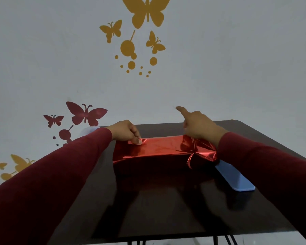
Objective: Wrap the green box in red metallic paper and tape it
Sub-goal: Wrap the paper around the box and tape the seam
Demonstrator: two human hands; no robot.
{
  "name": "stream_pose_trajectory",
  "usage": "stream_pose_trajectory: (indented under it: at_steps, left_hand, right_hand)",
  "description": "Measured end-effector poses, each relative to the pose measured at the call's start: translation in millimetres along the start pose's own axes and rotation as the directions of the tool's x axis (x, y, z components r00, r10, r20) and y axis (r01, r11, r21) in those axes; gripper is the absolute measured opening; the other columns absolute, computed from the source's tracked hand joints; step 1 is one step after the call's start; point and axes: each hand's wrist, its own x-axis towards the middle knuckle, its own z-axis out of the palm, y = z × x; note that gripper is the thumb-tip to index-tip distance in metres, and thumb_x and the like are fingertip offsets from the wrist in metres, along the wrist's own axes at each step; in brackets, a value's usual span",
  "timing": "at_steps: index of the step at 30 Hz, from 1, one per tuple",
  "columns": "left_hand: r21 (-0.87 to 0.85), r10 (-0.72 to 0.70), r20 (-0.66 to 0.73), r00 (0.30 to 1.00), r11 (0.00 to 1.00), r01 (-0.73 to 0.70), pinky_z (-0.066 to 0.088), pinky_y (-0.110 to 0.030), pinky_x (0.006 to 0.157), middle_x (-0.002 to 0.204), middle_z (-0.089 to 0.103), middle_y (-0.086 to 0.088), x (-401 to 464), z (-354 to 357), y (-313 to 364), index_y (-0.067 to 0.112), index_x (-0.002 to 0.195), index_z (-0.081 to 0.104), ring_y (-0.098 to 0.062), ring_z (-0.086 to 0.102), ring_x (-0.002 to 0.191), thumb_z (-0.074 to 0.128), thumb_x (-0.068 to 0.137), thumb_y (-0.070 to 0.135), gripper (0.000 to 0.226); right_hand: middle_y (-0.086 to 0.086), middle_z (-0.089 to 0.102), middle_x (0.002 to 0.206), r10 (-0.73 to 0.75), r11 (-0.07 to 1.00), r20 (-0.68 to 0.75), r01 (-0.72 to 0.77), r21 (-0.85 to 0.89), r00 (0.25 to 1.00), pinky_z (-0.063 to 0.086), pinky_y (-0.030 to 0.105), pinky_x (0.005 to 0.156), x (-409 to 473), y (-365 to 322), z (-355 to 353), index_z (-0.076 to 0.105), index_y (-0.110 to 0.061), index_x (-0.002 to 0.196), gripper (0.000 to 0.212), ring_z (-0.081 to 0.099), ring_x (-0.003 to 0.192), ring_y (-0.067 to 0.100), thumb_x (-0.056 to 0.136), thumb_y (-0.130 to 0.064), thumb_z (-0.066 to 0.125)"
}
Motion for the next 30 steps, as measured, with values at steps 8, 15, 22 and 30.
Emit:
stream_pose_trajectory:
  at_steps: [8, 15, 22, 30]
  left_hand:
    - [-0.071, -0.015, 0.050, 0.999, 0.997, 0.019, 0.054, -0.031, 0.094, 0.097, 0.080, 0.003, 13.4, -6.8, -9.9, 0.019, 0.101, 0.080, -0.010, 0.073, 0.092, 0.096, 0.069, 0.021, 0.036]
    - [0.167, 0.031, -0.591, 0.806, 0.982, 0.085, 0.047, -0.032, 0.077, 0.094, 0.069, 0.010, 7.1, 16.0, 6.5, 0.031, 0.096, 0.068, -0.020, 0.063, 0.095, 0.065, 0.082, 0.030, 0.015]
    - [0.086, -0.101, 0.036, 0.994, 0.991, 0.098, 0.050, -0.022, 0.067, 0.124, 0.068, 0.003, -13.4, 26.6, 41.8, 0.030, 0.132, 0.065, -0.013, 0.068, 0.091, 0.077, 0.089, 0.037, 0.045]
    - [0.009, 0.079, 0.121, 0.990, 0.997, -0.080, 0.051, -0.033, 0.096, 0.128, 0.064, 0.005, -19.2, 28.8, 37.9, 0.039, 0.132, 0.067, -0.015, 0.063, 0.107, 0.074, 0.092, 0.021, 0.044]
  right_hand:
    - [-0.002, 0.074, 0.112, -0.069, 0.984, 0.308, 0.013, 0.179, 0.949, 0.052, 0.038, 0.101, 34.1, -33.8, 26.5, -0.002, -0.043, 0.162, 0.123, 0.068, 0.104, 0.020, 0.078, -0.046, 0.087]
    - [0.008, 0.072, 0.095, 0.254, 0.928, 0.324, -0.324, 0.184, 0.911, 0.059, 0.033, 0.058, 13.3, -47.3, 22.0, 0.004, -0.026, 0.163, 0.123, 0.068, 0.071, 0.022, 0.076, -0.047, 0.088]
    - [0.021, 0.050, 0.148, 0.366, 0.427, 0.386, -0.522, 0.739, 0.847, 0.065, 0.040, 0.057, -50.7, -88.3, 51.9, -0.042, -0.035, 0.149, 0.139, 0.076, 0.058, 0.028, 0.088, -0.014, 0.080]
    - [-0.002, 0.070, 0.112, 0.120, 0.870, -0.188, -0.012, 0.492, 0.975, 0.057, 0.032, 0.084, -104.6, -63.8, 21.7, -0.030, -0.051, 0.152, 0.138, 0.071, 0.094, 0.014, 0.080, -0.027, 0.086]
